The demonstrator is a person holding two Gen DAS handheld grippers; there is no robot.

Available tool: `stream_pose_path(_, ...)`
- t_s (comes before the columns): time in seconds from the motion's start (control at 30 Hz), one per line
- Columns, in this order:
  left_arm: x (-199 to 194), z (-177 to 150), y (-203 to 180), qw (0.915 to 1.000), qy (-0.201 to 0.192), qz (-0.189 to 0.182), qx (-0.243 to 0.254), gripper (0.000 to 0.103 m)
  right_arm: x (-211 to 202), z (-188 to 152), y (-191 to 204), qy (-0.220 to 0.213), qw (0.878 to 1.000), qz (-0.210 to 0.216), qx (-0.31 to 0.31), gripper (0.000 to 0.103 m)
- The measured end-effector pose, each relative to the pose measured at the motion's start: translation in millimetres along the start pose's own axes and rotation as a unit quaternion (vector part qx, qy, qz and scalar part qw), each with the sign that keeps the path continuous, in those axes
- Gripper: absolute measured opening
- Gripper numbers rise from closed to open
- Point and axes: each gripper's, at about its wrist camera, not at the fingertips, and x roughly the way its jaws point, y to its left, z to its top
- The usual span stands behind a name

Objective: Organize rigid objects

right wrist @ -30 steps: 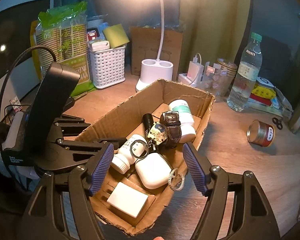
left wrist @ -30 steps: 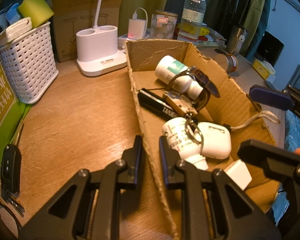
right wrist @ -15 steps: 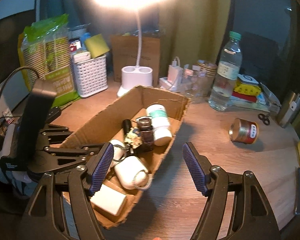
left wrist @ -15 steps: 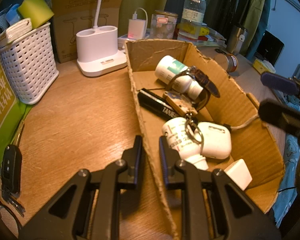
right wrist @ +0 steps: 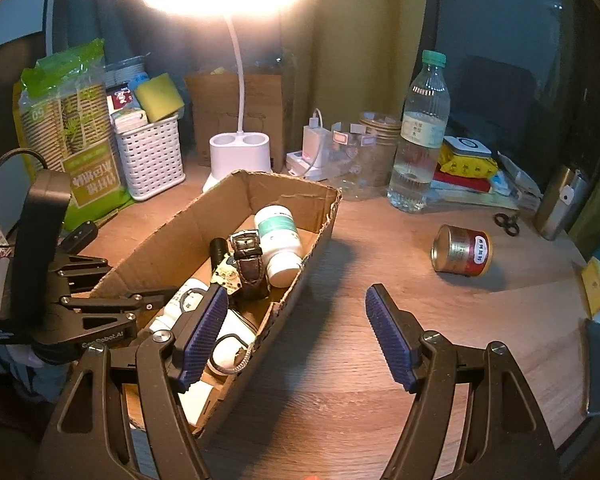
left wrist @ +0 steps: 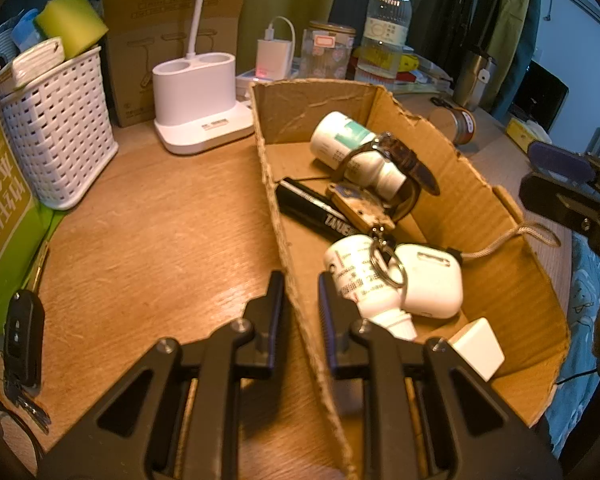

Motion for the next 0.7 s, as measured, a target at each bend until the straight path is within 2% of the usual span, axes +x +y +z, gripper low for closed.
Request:
stream_pose_path(0.2,0.0,0.0,-0.2,1.0,0.0,0.0,0.0,0.018,5.7,-2.4,-8.9,0.005,1.0,-0.004,0.007,0.075)
stream_pose_path(0.47,-0.6,0.1,-0.6,1.0,0.001,0.0,-0.002,0.018,20.3,-6.2,-43.5,0.004,0.999,-0.026,0.043,0.075)
stream_pose_path(0.7,-0.7,0.2,-0.5,1.0,0.001,0.0,-0.002,0.018,39.7,-12.7,-85.3,0.009,0.993,-0.078,0.084,0.075)
